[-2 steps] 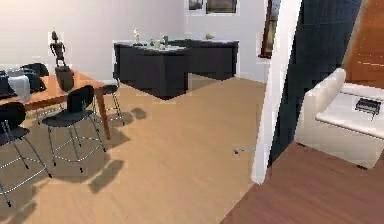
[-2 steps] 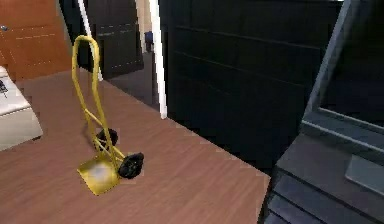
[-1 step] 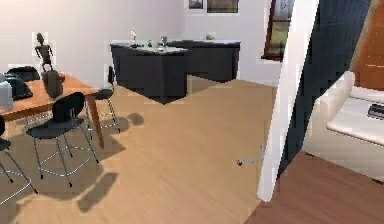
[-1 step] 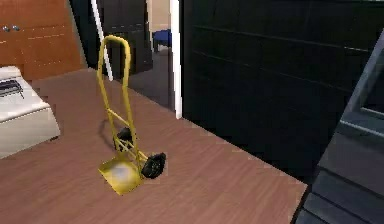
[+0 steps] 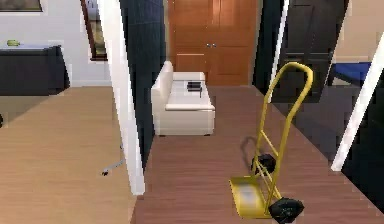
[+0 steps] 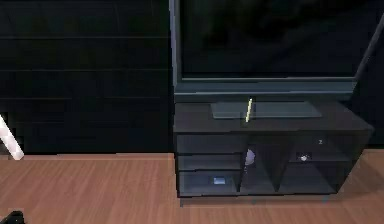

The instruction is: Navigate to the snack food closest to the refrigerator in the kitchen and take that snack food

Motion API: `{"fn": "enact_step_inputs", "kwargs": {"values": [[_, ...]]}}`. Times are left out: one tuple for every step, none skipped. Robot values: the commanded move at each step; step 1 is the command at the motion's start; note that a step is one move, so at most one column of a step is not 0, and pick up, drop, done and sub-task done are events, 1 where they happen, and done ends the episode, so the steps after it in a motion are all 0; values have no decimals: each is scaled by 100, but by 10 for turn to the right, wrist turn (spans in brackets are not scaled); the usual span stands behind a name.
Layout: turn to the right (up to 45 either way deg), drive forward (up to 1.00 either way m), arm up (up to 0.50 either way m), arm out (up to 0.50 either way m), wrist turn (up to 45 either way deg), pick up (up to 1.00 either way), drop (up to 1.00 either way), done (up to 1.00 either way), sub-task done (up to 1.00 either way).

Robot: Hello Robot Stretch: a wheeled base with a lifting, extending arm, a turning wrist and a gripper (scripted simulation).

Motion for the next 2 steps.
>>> {"fn": "enact_step_inputs", "kwargs": {"values": [[420,0,0,0,0,0,0,0,0],[0,5,0,0,0,0,0,0,0]]}}
